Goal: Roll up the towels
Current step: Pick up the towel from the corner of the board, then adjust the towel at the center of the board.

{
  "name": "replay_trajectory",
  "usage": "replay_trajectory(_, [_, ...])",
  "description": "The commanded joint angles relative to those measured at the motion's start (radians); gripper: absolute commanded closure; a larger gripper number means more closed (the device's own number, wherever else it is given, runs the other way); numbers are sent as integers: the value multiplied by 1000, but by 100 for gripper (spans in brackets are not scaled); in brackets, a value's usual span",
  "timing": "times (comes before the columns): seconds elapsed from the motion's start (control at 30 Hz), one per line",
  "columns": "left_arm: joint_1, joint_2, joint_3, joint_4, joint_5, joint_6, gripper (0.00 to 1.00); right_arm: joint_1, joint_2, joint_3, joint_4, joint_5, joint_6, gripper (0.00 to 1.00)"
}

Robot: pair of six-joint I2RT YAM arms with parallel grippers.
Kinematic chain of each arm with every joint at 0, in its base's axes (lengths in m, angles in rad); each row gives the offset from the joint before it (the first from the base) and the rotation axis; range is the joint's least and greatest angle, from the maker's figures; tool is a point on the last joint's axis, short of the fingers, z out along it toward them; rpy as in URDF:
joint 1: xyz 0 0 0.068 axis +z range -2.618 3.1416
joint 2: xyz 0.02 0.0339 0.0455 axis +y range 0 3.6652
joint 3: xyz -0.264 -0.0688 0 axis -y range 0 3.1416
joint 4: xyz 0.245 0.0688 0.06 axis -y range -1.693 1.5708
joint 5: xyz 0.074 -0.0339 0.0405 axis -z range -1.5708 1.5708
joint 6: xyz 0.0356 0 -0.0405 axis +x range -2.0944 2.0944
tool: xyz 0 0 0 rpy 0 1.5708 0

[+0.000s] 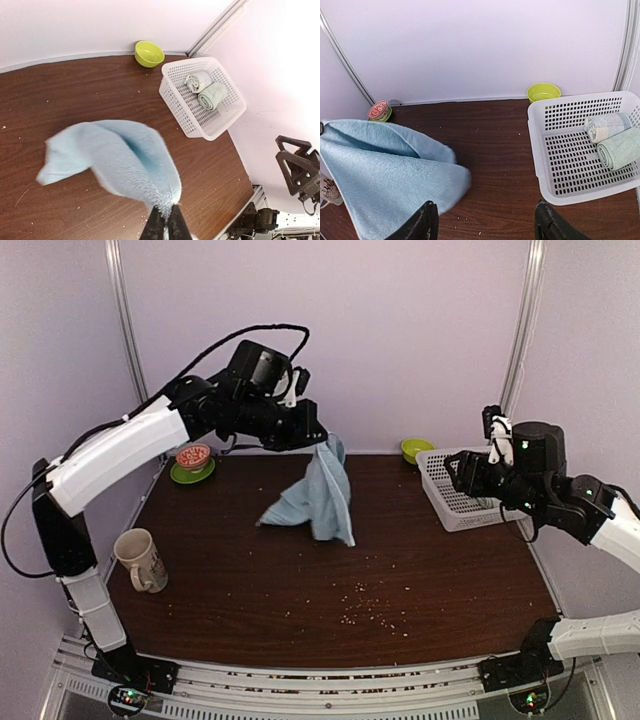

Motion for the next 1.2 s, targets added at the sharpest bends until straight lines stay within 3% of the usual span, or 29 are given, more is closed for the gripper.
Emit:
replay_trajectory(0.0, [97, -111, -373, 136, 41, -97, 100, -5, 1, -31, -26, 4, 13, 35])
replay_trajectory(0.13, [129, -117, -623, 268, 96, -161, 100, -7, 1, -139, 25, -69, 52, 35])
replay_trajectory(0.3, [134, -59, -675, 283, 105, -151, 100, 1, 95, -213, 54, -241, 105, 38])
replay_trajectory(0.43, [133, -44, -677, 268, 103, -119, 100, 34, 134, -230, 67, -265, 122, 39])
replay_trajectory(0.63, [112, -142, -731, 167, 55, -76, 54, 44, 147, -228, 75, -267, 125, 39])
replay_trajectory(0.77, [19, -232, -790, 36, -69, -101, 42, 77, 186, -246, 100, -293, 134, 39])
replay_trajectory(0.93, [-129, -291, -903, 41, -101, -178, 44, 144, 247, -287, 135, -300, 167, 42])
replay_trajectory(1.07, [-264, -222, -843, 97, -119, -109, 46, 176, 251, -351, 166, -272, 256, 45])
replay_trajectory(1.17, [-337, -116, -700, 137, -115, 29, 46, 170, 174, -410, 148, -158, 330, 45])
